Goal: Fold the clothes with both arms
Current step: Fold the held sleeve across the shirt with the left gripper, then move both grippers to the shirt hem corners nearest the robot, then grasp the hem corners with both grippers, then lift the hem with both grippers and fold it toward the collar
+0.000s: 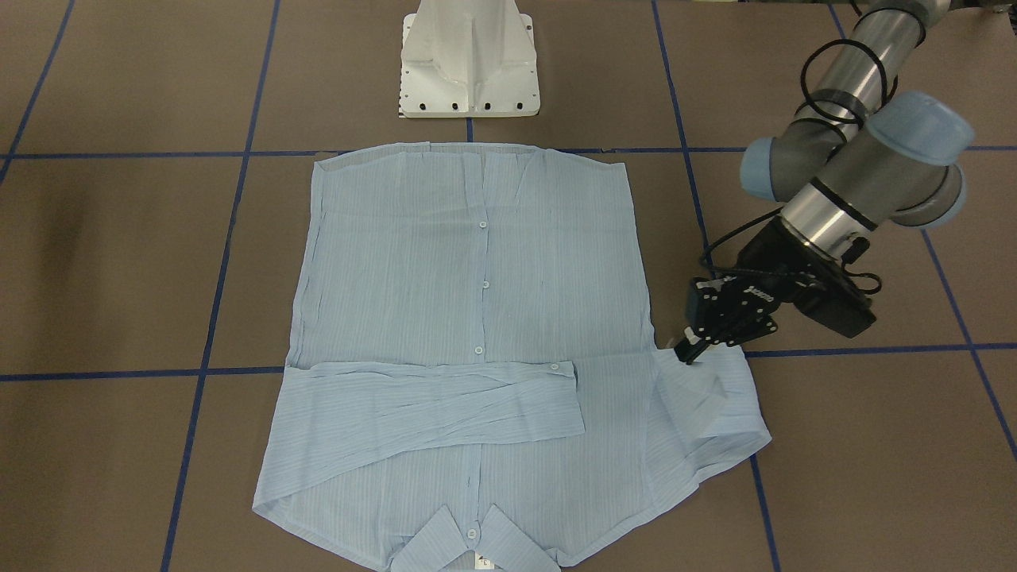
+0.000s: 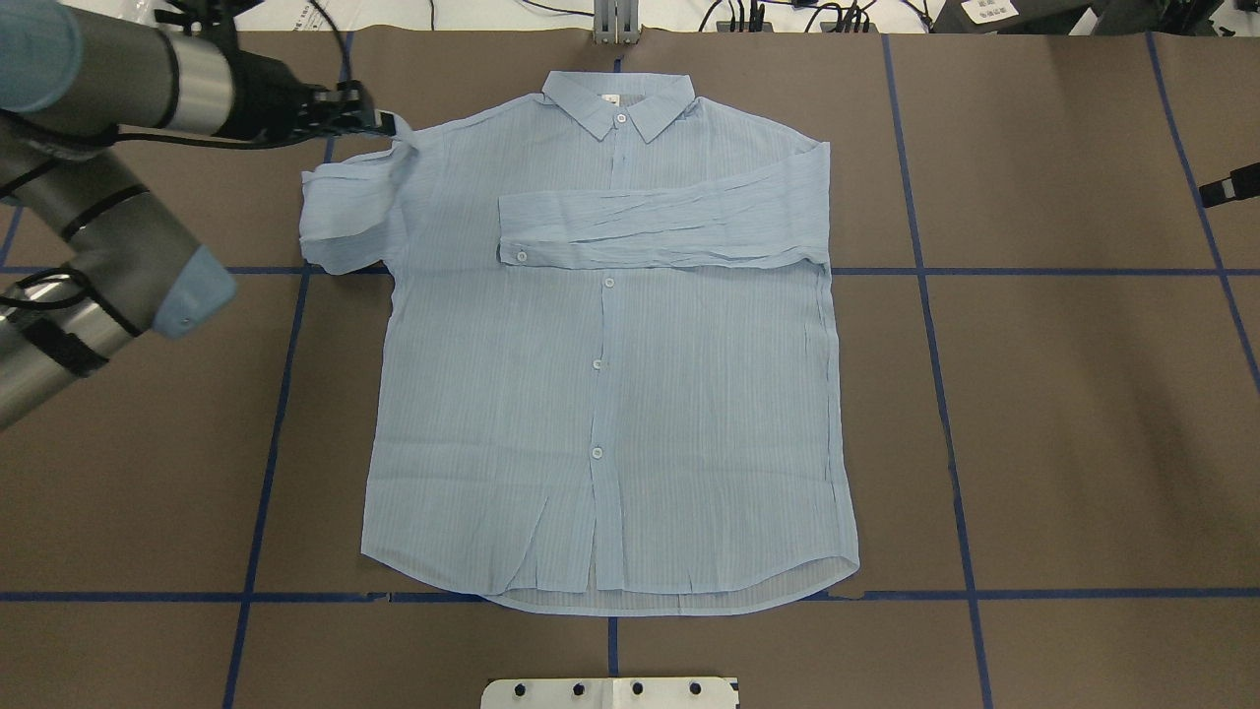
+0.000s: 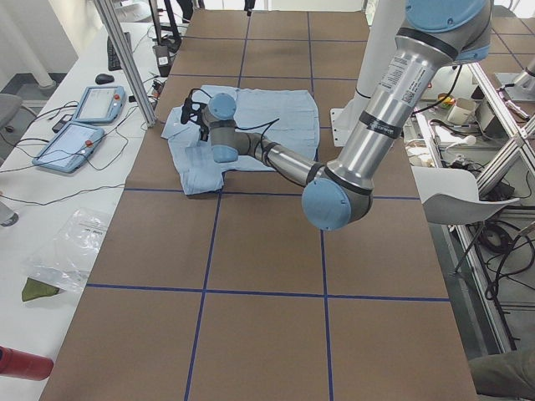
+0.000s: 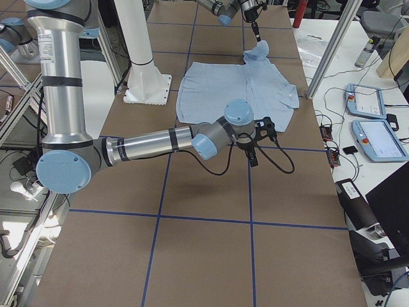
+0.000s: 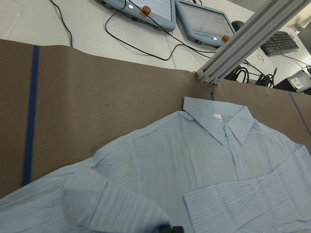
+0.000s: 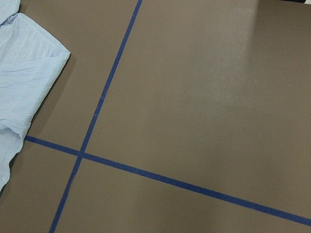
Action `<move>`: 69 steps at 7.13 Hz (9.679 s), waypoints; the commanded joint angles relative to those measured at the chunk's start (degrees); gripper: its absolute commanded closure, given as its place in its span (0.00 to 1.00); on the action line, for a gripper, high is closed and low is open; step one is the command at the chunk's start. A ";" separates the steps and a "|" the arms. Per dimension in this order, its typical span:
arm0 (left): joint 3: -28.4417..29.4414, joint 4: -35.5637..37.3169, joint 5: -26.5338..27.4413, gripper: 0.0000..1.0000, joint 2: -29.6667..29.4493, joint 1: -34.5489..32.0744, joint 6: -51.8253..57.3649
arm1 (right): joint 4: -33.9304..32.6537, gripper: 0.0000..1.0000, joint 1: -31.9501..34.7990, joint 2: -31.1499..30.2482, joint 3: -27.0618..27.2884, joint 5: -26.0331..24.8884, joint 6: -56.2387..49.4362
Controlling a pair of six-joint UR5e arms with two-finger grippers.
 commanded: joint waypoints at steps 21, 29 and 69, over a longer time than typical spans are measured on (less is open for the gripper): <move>-35.30 31.04 20.23 0.00 23.32 22.27 14.30 | 5.73 0.00 -54.06 -9.53 23.93 -45.98 59.83; -33.84 27.23 30.34 0.46 30.59 38.87 -8.28 | -1.58 0.00 -64.60 -8.82 26.04 -56.08 65.31; -72.01 44.20 15.92 1.00 37.89 41.43 -7.67 | -38.41 1.00 -88.71 -5.22 59.18 -63.02 81.31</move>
